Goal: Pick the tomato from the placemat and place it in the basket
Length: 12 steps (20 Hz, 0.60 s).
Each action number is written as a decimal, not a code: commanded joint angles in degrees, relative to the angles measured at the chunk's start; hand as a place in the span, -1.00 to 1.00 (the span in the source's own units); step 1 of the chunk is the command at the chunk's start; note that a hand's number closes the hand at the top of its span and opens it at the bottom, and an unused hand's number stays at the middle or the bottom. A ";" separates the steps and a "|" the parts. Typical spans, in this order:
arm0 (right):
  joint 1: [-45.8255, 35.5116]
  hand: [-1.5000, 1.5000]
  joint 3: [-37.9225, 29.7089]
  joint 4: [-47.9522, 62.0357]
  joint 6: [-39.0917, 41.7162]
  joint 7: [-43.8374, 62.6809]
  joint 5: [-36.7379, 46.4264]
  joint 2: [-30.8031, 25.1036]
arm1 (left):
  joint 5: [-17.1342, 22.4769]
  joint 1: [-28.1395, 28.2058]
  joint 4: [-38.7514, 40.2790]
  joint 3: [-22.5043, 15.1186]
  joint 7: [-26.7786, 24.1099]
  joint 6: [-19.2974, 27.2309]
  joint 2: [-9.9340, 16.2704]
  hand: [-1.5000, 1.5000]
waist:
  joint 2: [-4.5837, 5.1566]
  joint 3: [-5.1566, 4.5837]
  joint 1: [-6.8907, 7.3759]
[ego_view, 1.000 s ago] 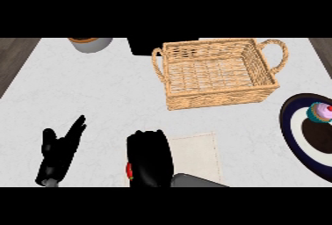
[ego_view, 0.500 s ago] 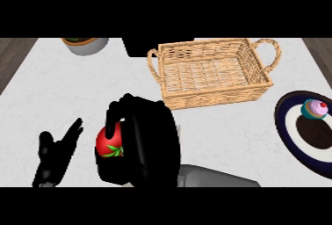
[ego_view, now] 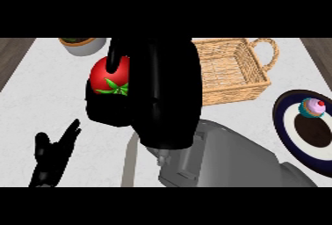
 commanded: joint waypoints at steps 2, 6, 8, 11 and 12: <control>-3.99 1.00 -8.74 0.74 6.80 8.27 -1.44 -0.36 | -1.09 1.94 2.84 -1.68 2.19 0.98 -1.88 0.00 | 0.48 -0.44 -0.89; -6.71 1.00 -14.00 10.04 5.62 2.90 -2.36 -0.35 | 1.00 2.27 0.86 0.22 2.24 -2.09 0.49 0.00 | 0.81 -0.46 0.46; -4.58 1.00 -12.79 6.43 7.26 3.73 -1.25 -0.19 | -0.25 1.64 4.19 -0.23 0.37 -0.52 -1.92 0.00 | 0.63 -0.46 -0.51; -3.83 1.00 -17.66 10.27 9.66 -3.19 -5.60 -4.83 | 1.41 1.88 2.98 1.97 0.44 -2.92 0.58 0.00 | 0.79 -0.43 -0.25; -5.70 1.00 -18.66 12.73 8.98 -5.29 -5.35 -5.44 | -1.61 0.69 4.15 -1.50 0.42 0.47 -3.69 0.00 | 0.90 -0.45 -0.28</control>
